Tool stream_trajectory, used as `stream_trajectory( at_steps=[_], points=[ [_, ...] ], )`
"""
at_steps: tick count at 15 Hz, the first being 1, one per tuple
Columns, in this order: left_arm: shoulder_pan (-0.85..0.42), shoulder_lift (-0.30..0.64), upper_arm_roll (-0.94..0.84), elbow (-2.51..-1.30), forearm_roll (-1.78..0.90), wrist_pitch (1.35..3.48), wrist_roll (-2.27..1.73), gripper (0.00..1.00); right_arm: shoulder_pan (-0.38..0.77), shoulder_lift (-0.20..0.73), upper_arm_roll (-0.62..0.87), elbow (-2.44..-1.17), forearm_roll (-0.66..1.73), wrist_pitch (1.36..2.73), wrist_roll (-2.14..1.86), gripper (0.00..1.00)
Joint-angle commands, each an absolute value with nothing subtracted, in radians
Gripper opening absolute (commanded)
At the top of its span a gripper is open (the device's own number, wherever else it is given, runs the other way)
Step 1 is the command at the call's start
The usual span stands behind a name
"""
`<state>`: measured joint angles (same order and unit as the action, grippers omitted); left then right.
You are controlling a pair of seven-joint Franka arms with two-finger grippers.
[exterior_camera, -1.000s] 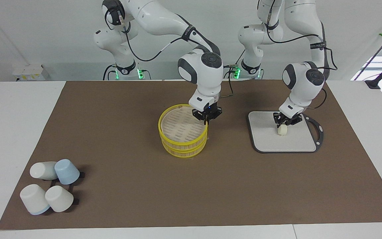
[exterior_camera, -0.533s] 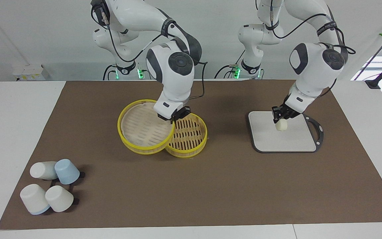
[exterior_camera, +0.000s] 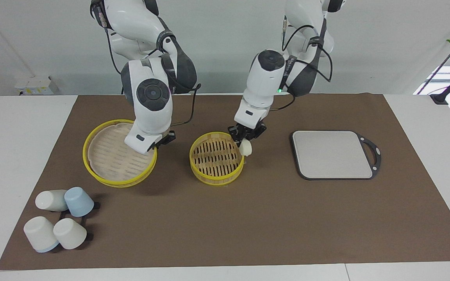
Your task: Place bun in steamer
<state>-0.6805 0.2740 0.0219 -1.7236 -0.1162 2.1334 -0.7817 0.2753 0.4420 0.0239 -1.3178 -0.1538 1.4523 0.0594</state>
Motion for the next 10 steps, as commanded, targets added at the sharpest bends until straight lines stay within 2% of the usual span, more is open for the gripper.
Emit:
stream_trajectory(
  at_steps=[1,4,7,8,9,10],
  points=[
    [-0.750,0.339,0.046,-1.776,-0.130,2.229,-0.813,0.28,0.262,0.410,0.035,-1.350,-0.179,1.453,0.026,0.00],
    [-0.773,0.382,0.046,-1.798,-0.124,2.293,-0.824,0.29,0.262,0.410,0.037,-1.350,-0.179,1.453,0.025,0.00],
    [-0.787,0.390,0.046,-1.851,-0.123,2.374,-0.844,0.41,0.262,0.410,0.037,-1.348,-0.178,1.456,0.025,0.00],
    [-0.788,0.388,0.048,-1.856,-0.123,2.372,-0.844,0.61,0.262,0.410,0.037,-1.350,-0.176,1.457,0.023,0.00],
    [-0.788,0.387,0.048,-1.853,-0.123,2.364,-0.844,0.92,0.262,0.410,0.037,-1.348,-0.173,1.457,0.023,0.00],
    [-0.788,0.385,0.051,-1.850,-0.123,2.359,-0.844,1.00,0.262,0.408,0.037,-1.348,-0.172,1.457,0.025,0.00]
  ],
)
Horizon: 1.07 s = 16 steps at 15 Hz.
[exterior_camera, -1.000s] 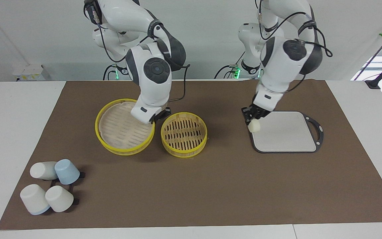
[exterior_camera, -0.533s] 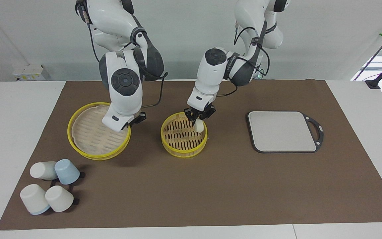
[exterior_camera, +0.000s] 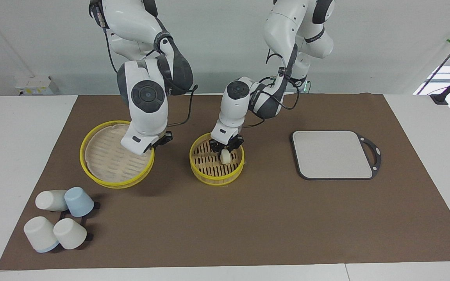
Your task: Place bun in steamer
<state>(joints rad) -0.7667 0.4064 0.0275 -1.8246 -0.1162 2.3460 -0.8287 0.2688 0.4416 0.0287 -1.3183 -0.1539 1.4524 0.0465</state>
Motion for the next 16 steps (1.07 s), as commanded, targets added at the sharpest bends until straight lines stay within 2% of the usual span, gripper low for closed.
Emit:
stream_trajectory(
  at_steps=[1,3,7,8,10,12,16],
  points=[
    [-0.781,0.374,0.051,-1.850,-0.123,2.346,-0.842,1.00,0.264,0.408,0.037,-1.348,-0.170,1.460,0.025,0.00],
    [-0.753,0.312,0.054,-1.850,-0.123,2.254,-0.830,1.00,0.264,0.408,0.040,-1.345,-0.155,1.463,0.029,0.00],
    [-0.550,0.122,0.052,-1.816,-0.123,1.964,-0.683,1.00,0.284,0.410,0.048,-1.336,-0.011,1.569,0.070,0.00],
    [-0.499,0.091,0.054,-1.800,-0.123,1.898,-0.633,1.00,0.314,0.411,0.049,-1.336,0.020,1.630,0.131,0.00],
    [-0.390,0.043,0.055,-1.776,-0.114,1.800,-0.496,1.00,0.444,0.422,0.048,-1.341,0.022,1.759,0.275,0.00],
    [-0.283,0.011,0.054,-1.752,-0.057,1.715,-0.337,1.00,0.543,0.455,0.043,-1.338,0.009,1.781,0.394,0.00],
    [-0.140,-0.040,0.055,-1.746,-0.003,1.645,-0.070,1.00,0.615,0.468,0.048,-1.422,0.005,1.957,0.456,0.00]
  ],
)
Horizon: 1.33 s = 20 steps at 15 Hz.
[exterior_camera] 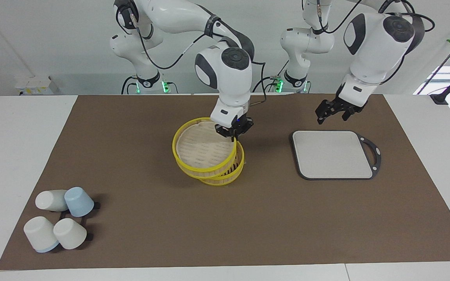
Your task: Place bun in steamer
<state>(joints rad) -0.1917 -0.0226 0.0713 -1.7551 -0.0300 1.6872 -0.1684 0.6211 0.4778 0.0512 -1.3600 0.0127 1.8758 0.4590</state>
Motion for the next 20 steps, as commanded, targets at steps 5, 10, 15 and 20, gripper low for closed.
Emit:
stream_trajectory(
  at_steps=[5,10,15,20],
  points=[
    [-0.115,-0.075,0.054,-1.752,-0.002,1.592,-0.009,1.00,0.623,0.436,0.048,-1.552,0.009,2.094,0.459,0.00],
    [-0.118,-0.097,0.054,-1.756,-0.002,1.552,0.049,1.00,0.646,0.416,0.049,-1.594,0.023,2.082,0.463,0.00],
    [-0.120,-0.048,0.063,-1.686,-0.003,1.494,0.052,1.00,0.649,0.419,0.049,-1.617,0.023,2.140,0.463,0.00],
    [-0.126,-0.032,0.072,-1.632,-0.006,1.473,0.058,1.00,0.658,0.419,0.049,-1.628,0.028,2.155,0.465,0.00]
  ],
)
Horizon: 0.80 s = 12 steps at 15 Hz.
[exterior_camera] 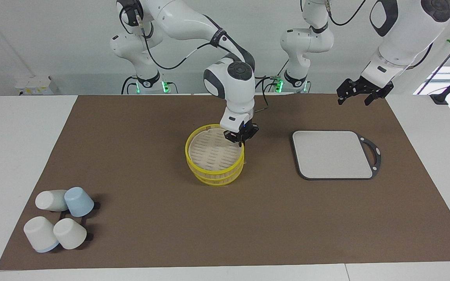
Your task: Place bun in steamer
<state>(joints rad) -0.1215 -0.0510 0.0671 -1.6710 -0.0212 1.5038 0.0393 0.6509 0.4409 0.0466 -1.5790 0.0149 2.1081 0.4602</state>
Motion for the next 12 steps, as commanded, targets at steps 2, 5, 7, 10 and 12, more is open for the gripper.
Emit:
stream_trajectory(
  at_steps=[2,5,7,10,12],
  points=[
    [-0.127,-0.035,0.071,-1.629,-0.006,1.480,0.058,1.00,0.661,0.417,0.049,-1.631,0.035,2.155,0.506,0.00],
    [-0.120,-0.046,0.060,-1.629,-0.008,1.480,0.060,1.00,0.664,0.397,0.049,-1.675,0.044,2.154,0.538,0.00],
    [-0.120,-0.048,0.061,-1.632,-0.009,1.488,0.061,1.00,0.672,0.396,0.049,-1.680,0.044,2.140,0.540,0.00],
    [-0.120,-0.048,0.061,-1.635,-0.011,1.497,0.061,1.00,0.669,0.394,0.049,-1.686,0.044,2.146,0.540,0.41],
    [-0.120,-0.049,0.061,-1.638,-0.012,1.500,0.058,1.00,0.669,0.397,0.048,-1.671,0.043,2.152,0.540,1.00]
  ],
)
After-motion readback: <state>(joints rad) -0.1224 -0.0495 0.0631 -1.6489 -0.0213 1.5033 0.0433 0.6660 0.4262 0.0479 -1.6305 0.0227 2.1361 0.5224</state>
